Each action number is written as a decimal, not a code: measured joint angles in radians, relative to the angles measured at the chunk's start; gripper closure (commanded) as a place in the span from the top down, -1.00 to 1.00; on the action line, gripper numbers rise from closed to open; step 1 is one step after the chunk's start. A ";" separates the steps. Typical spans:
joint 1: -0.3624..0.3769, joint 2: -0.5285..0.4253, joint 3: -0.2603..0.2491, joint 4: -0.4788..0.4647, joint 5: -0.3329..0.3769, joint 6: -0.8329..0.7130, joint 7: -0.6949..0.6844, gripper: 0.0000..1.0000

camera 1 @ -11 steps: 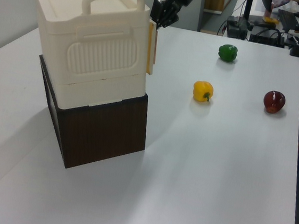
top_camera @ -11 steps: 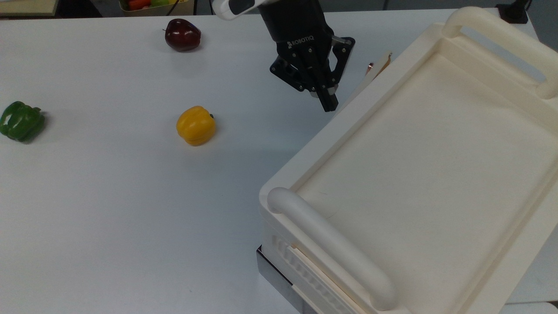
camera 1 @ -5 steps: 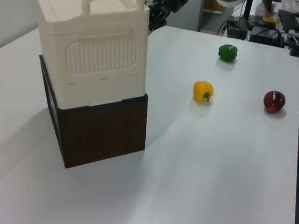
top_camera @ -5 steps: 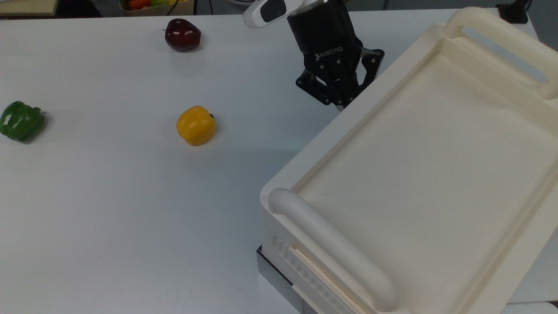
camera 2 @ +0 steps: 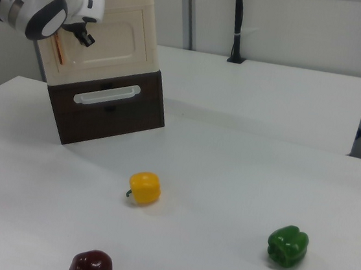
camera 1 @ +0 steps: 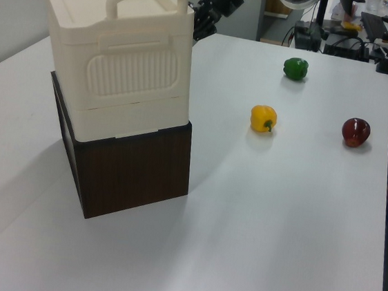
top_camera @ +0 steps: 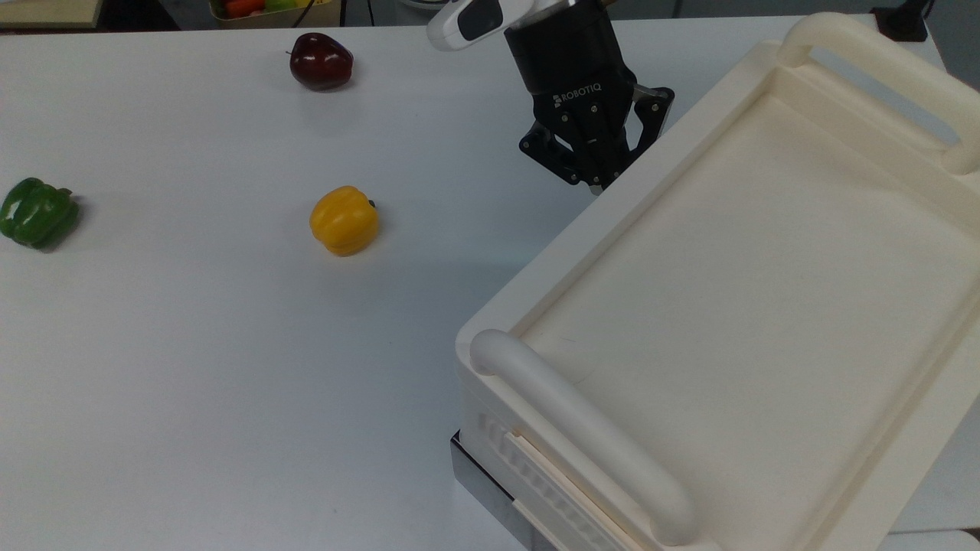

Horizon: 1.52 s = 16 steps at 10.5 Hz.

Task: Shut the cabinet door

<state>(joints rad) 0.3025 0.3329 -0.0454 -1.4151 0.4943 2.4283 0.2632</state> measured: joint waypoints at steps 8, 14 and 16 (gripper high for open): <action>-0.188 -0.107 -0.024 0.001 -0.292 -0.665 -0.048 -0.55; -0.282 -0.192 -0.026 -0.008 -0.461 -0.829 -0.179 1.00; -0.295 -0.196 -0.027 -0.011 -0.472 -0.839 -0.179 1.00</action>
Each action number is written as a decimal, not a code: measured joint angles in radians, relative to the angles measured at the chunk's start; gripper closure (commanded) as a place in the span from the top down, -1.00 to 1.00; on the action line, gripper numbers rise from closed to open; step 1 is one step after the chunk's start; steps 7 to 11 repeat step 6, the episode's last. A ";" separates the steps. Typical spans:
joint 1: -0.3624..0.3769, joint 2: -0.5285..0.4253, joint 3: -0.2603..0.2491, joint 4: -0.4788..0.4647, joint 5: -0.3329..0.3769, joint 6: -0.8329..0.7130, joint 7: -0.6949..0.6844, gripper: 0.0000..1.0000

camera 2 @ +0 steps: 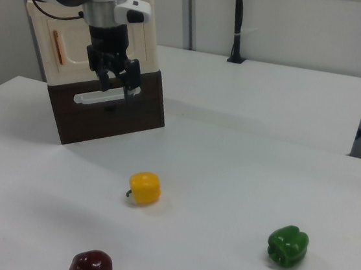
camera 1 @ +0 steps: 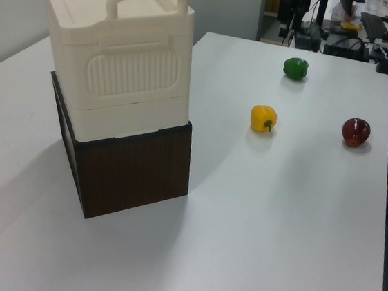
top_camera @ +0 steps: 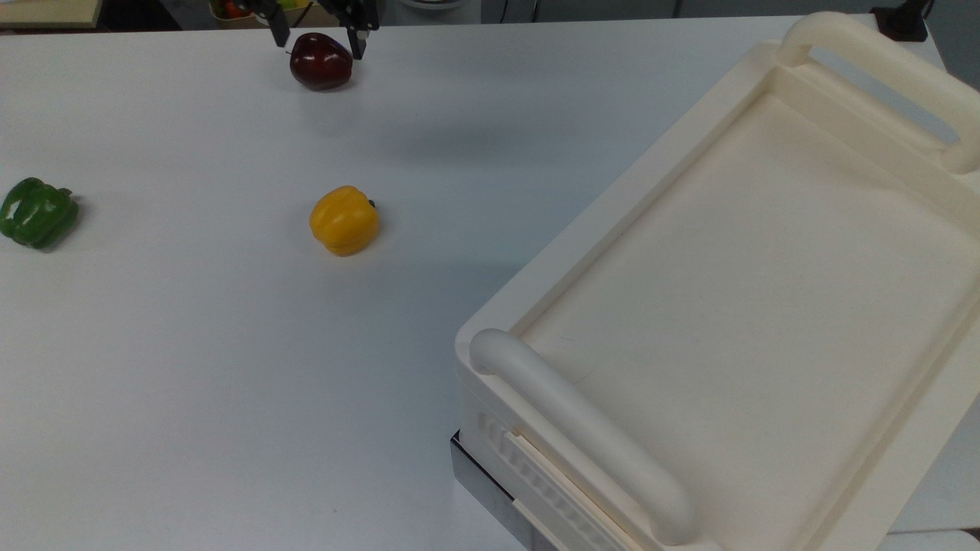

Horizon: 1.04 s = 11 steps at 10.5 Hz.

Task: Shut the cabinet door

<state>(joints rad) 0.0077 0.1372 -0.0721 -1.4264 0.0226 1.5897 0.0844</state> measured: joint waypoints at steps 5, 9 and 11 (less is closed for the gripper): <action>-0.026 -0.022 -0.001 -0.001 0.000 -0.029 -0.011 1.00; -0.026 -0.022 -0.001 -0.001 0.000 -0.029 -0.011 1.00; -0.026 -0.022 -0.001 -0.001 0.000 -0.029 -0.011 1.00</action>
